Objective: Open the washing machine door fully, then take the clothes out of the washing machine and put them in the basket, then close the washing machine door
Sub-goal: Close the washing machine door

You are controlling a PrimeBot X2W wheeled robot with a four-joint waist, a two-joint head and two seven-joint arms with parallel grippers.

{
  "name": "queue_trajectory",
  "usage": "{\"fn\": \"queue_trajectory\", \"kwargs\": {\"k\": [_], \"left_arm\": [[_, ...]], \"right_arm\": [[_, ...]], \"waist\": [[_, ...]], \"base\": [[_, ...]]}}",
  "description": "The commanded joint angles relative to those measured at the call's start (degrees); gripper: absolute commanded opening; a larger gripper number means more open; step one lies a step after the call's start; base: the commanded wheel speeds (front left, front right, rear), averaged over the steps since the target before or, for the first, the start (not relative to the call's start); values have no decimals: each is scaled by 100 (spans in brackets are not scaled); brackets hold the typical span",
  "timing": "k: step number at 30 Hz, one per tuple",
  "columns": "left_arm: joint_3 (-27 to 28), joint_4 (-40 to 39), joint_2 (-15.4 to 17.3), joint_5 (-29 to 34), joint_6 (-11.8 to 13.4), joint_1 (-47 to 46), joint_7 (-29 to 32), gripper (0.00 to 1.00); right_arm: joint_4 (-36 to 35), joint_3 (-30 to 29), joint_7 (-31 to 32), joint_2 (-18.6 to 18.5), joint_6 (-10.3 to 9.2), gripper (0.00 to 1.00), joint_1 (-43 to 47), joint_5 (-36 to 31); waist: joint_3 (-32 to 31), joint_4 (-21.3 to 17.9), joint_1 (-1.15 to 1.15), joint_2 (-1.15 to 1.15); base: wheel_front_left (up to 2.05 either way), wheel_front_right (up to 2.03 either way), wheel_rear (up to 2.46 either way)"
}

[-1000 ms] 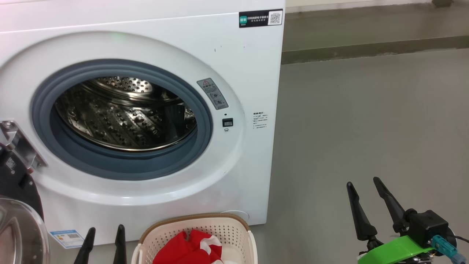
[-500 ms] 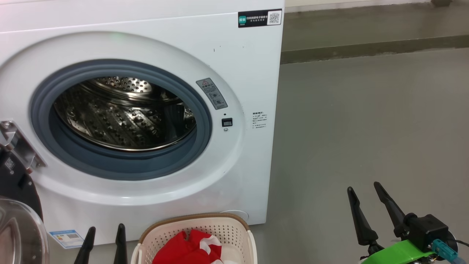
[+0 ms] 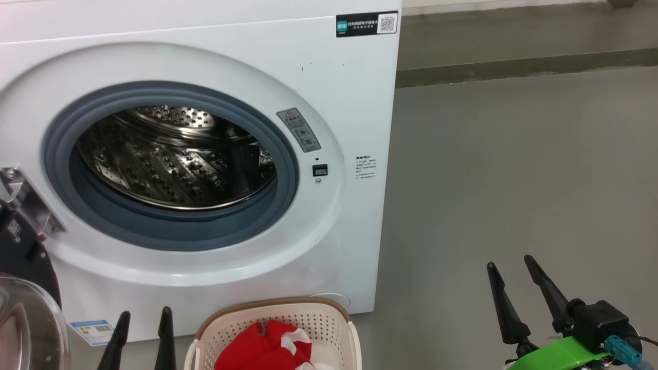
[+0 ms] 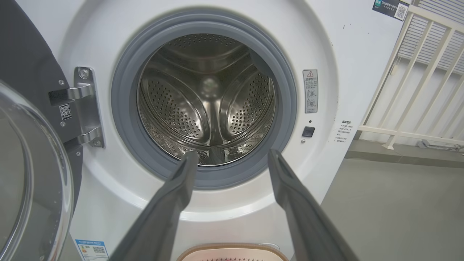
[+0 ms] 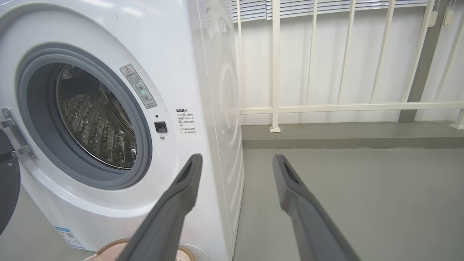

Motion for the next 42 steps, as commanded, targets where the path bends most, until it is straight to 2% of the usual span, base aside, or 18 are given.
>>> {"fn": "queue_trajectory", "kwargs": {"k": [1,12,29,42], "left_arm": [[168,-184,96,54,17,-71,-41,100],[136,-238,152,150,115,-87,-42,100],[159,-202,188,60,111,-123,-44,100],[158,-177,178,81,161,-95,-44,100]], "right_arm": [[-128,120,-36,-95,37,100,-145,-34],[-121,114,-36,-69,37,100,-190,-21],[-67,-7,-36,-8,37,100,-231,-21],[-84,50,-36,-17,37,100,-203,-3]], "waist": [[1,3,0,0],[67,-7,0,0],[26,21,0,0],[-28,87,0,0]], "base": [[0,0,0],[-59,59,0],[-171,171,0],[-23,23,0]]}}
